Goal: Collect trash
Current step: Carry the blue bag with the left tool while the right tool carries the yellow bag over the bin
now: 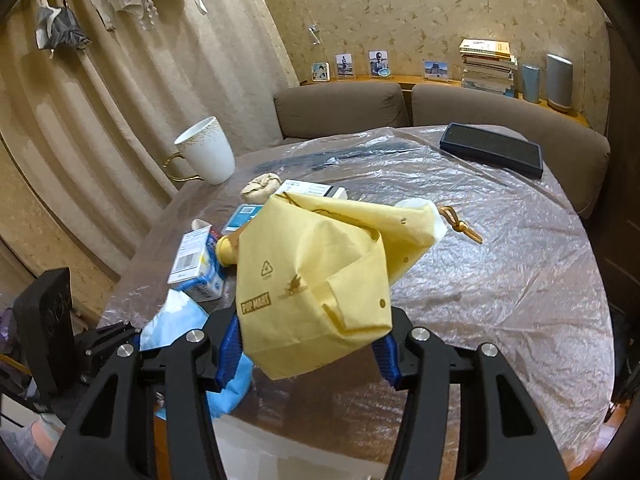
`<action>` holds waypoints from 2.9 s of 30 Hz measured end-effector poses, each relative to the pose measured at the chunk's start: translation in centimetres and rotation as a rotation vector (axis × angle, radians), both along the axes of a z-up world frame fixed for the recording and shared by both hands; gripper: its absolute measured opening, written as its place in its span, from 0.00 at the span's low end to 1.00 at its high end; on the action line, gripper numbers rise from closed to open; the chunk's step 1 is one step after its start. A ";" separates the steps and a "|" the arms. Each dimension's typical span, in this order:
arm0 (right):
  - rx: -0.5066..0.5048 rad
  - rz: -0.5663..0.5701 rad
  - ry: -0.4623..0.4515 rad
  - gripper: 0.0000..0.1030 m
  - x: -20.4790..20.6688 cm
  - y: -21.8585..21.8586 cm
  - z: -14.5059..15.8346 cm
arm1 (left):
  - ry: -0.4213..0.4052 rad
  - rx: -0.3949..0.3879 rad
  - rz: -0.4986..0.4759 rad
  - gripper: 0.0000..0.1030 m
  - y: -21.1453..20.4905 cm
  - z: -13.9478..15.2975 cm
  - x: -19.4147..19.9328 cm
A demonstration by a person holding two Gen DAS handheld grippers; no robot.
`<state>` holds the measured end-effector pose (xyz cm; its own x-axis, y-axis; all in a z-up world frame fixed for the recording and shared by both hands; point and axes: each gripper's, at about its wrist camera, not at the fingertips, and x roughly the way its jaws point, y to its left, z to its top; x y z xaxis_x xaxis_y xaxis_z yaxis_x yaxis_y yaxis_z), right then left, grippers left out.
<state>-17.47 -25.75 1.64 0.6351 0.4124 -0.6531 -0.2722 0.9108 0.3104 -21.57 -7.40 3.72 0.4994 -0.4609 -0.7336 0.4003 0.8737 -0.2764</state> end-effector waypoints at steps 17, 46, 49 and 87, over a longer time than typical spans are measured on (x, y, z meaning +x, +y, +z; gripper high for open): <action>0.112 0.075 0.016 0.44 -4.4 1.3 0.1 | -0.027 -0.103 0.000 0.60 3.1 2.7 -2.3; 0.086 0.085 -0.017 0.42 -15.9 3.0 1.5 | -0.056 -0.079 -0.103 0.60 3.5 4.2 -8.8; 0.082 0.118 0.011 0.42 -17.1 3.2 0.4 | -0.043 -0.053 -0.094 0.60 2.8 3.6 -10.3; -0.107 0.217 0.284 0.42 -15.0 4.7 -13.1 | 0.191 0.141 0.065 0.60 -1.5 -8.5 -11.6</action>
